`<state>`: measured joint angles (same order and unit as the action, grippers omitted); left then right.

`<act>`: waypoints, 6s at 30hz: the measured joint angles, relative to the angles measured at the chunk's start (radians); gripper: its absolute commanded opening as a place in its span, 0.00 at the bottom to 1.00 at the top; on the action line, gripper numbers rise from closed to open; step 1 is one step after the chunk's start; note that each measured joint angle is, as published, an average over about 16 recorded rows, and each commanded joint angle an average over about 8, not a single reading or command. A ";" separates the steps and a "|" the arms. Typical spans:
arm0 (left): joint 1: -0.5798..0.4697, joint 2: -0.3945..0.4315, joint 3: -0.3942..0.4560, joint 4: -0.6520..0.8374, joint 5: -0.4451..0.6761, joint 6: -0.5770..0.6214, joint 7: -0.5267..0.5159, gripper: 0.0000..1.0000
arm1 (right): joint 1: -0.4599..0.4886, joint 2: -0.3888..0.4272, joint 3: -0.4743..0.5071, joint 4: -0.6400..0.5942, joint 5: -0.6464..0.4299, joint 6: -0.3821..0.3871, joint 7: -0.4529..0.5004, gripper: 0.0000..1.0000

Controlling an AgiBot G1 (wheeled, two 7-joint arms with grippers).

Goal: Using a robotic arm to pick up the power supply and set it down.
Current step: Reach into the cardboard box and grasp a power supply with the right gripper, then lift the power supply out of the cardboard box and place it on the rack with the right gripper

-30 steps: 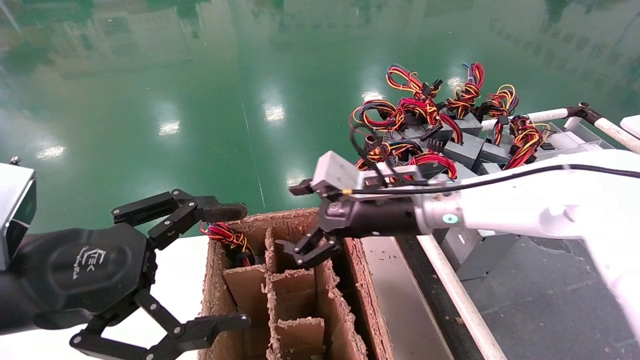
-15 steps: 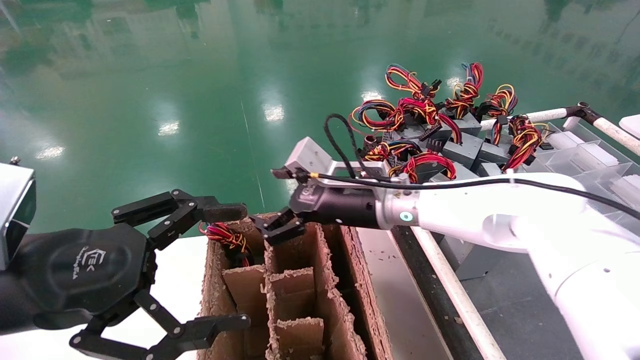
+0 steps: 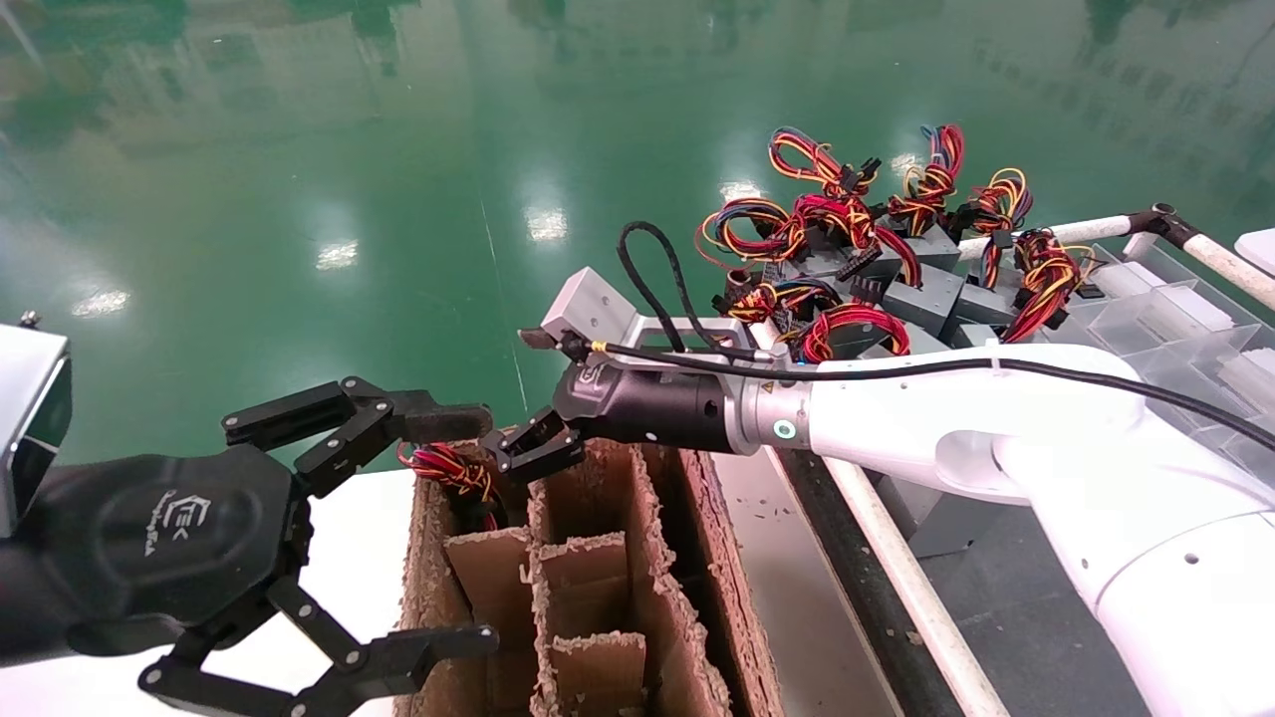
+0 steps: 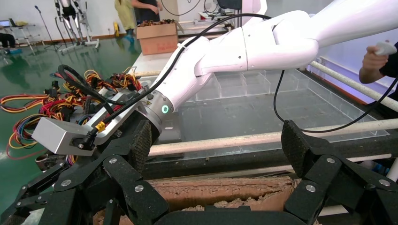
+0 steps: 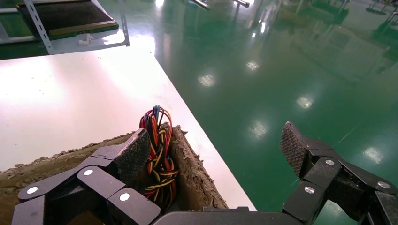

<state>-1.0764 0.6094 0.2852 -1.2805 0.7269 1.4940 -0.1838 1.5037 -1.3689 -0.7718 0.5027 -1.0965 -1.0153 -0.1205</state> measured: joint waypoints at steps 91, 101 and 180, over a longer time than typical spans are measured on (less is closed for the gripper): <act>-0.002 -0.002 0.006 0.001 -0.004 -0.002 0.003 1.00 | 0.027 -0.005 -0.728 0.161 0.682 0.409 0.120 0.00; -0.002 -0.002 0.006 0.001 -0.004 -0.002 0.003 1.00 | 0.025 -0.005 -0.736 0.150 0.699 0.420 0.098 0.00; -0.003 -0.004 0.011 0.001 -0.007 -0.004 0.005 1.00 | 0.429 0.251 -0.462 -0.189 0.981 -0.036 -0.404 0.00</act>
<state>-1.0791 0.6051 0.2960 -1.2799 0.7197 1.4897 -0.1783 1.9328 -1.1175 -1.2340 0.3141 -0.1154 -1.0513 -0.5247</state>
